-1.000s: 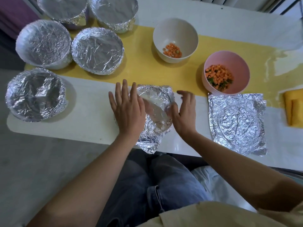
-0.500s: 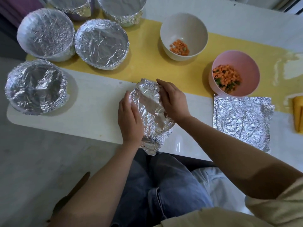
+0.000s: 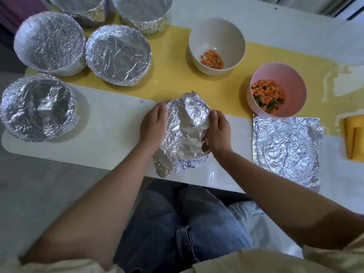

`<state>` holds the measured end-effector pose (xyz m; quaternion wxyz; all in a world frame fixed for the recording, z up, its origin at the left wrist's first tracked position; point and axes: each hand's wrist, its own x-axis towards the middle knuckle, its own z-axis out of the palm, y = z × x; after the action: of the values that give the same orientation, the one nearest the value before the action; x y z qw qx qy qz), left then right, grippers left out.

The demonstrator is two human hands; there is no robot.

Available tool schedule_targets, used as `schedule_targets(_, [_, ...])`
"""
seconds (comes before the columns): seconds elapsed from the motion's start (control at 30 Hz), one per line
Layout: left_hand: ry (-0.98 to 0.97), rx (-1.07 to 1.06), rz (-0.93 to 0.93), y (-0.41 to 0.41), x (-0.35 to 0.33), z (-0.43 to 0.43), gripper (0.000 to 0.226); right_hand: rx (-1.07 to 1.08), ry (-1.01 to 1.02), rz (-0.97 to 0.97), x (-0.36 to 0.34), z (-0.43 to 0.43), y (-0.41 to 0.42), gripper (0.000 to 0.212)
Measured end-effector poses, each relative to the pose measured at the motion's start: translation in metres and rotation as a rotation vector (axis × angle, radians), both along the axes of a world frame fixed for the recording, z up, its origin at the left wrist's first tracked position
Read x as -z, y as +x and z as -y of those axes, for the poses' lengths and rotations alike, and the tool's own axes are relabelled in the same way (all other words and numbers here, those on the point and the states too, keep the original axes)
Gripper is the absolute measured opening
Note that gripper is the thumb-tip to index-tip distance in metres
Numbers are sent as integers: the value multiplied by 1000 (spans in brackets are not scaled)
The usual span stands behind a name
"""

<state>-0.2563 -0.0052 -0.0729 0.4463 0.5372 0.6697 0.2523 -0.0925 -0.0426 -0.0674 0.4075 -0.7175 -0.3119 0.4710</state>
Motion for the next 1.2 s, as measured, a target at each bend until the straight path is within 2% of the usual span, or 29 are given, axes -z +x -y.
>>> schedule_targets(0.1, [123, 87, -282, 9, 3, -8, 58, 135, 9, 102, 1, 14, -7, 26])
schedule_targets(0.2, [200, -13, -557, 22, 4, 12, 58, 222, -28, 73, 5, 22, -10, 23])
schedule_targets(0.27, [286, -76, -621, 28, 4, 28, 55, 187, -29, 74, 8, 22, -6, 28])
schedule_targets(0.3, [321, -98, -632, 30, 5, 35, 53, 136, 16, 134, 8, 20, -2, 34])
schedule_targets(0.4, [358, -132, -641, 29, 9, 44, 51, -82, 277, 376, 4, -2, 13, 37])
schedule_targets(0.47, [335, -128, -610, 28, 12, 42, 54, -279, 424, 527, 6, -21, 22, 40])
schedule_targets(0.57, [314, -129, -490, 29, 14, 39, 55, -449, 415, 575, 12, -37, 19, 43])
schedule_targets(0.73, [326, -242, -177, 25, 22, 33, 41, -326, 324, 472, 23, -38, 13, 36])
schedule_targets(0.83, [252, -380, -15, 25, 20, 30, 42, -259, 254, 333, 22, -39, 15, 30])
schedule_targets(0.93, [132, -493, 162, 26, 16, 29, 38, -217, 123, 67, 25, -40, 17, 33])
schedule_targets(1.03, [14, -546, 339, 25, 12, 26, 26, -149, 19, -178, 24, -40, 18, 39])
schedule_targets(1.1, [-34, -528, 358, 23, 10, 22, 25, -108, -1, -264, 22, -39, 19, 40])
schedule_targets(1.2, [-51, -439, 328, 21, 5, 11, 28, -38, 24, -290, 22, -38, 19, 43])
